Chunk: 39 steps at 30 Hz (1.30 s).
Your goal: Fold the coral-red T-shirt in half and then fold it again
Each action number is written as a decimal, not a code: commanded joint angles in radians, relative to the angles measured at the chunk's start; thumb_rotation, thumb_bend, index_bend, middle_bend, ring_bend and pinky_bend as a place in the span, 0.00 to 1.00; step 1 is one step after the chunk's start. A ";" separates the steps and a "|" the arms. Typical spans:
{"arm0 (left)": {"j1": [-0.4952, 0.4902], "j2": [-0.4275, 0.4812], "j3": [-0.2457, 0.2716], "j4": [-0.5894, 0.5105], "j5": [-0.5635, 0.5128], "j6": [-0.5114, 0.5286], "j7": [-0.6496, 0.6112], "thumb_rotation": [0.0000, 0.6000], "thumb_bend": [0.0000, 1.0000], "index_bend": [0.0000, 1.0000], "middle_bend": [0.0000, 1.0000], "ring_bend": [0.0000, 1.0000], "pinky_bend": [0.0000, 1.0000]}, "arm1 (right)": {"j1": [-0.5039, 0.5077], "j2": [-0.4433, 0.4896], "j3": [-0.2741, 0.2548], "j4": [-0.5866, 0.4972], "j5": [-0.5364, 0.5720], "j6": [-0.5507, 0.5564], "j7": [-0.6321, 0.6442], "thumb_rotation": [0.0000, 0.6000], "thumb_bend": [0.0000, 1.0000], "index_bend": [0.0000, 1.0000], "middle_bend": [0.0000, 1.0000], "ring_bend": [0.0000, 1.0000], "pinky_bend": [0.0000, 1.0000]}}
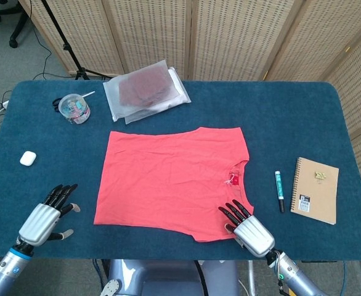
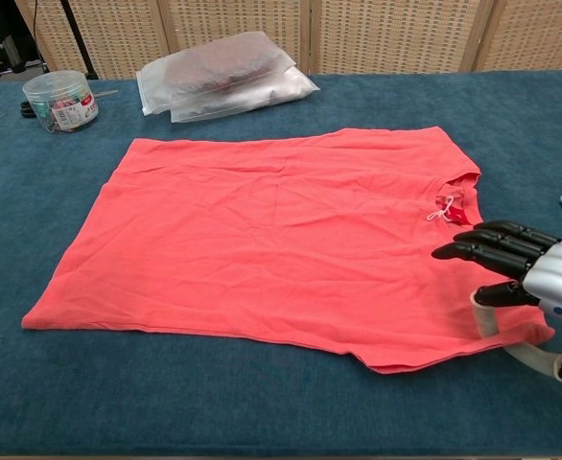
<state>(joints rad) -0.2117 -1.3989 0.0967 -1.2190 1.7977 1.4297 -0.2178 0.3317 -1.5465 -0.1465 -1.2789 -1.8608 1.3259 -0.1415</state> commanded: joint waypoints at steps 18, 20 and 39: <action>-0.063 -0.148 -0.010 0.057 -0.061 -0.091 0.038 1.00 0.03 0.48 0.00 0.00 0.00 | 0.003 0.003 0.003 -0.007 0.018 -0.007 -0.018 1.00 0.50 0.53 0.10 0.00 0.00; -0.068 -0.157 -0.013 0.058 -0.067 -0.098 0.045 1.00 0.05 0.49 0.00 0.00 0.00 | 0.004 0.004 0.004 -0.008 0.019 -0.006 -0.017 1.00 0.50 0.53 0.10 0.00 0.00; -0.109 -0.194 -0.022 0.045 -0.113 -0.159 0.103 1.00 0.11 0.49 0.00 0.00 0.00 | 0.006 0.012 0.007 -0.020 0.026 -0.001 -0.018 1.00 0.51 0.53 0.10 0.00 0.00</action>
<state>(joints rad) -0.3202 -1.5919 0.0749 -1.1742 1.6856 1.2719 -0.1159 0.3378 -1.5341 -0.1398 -1.2985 -1.8353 1.3251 -0.1598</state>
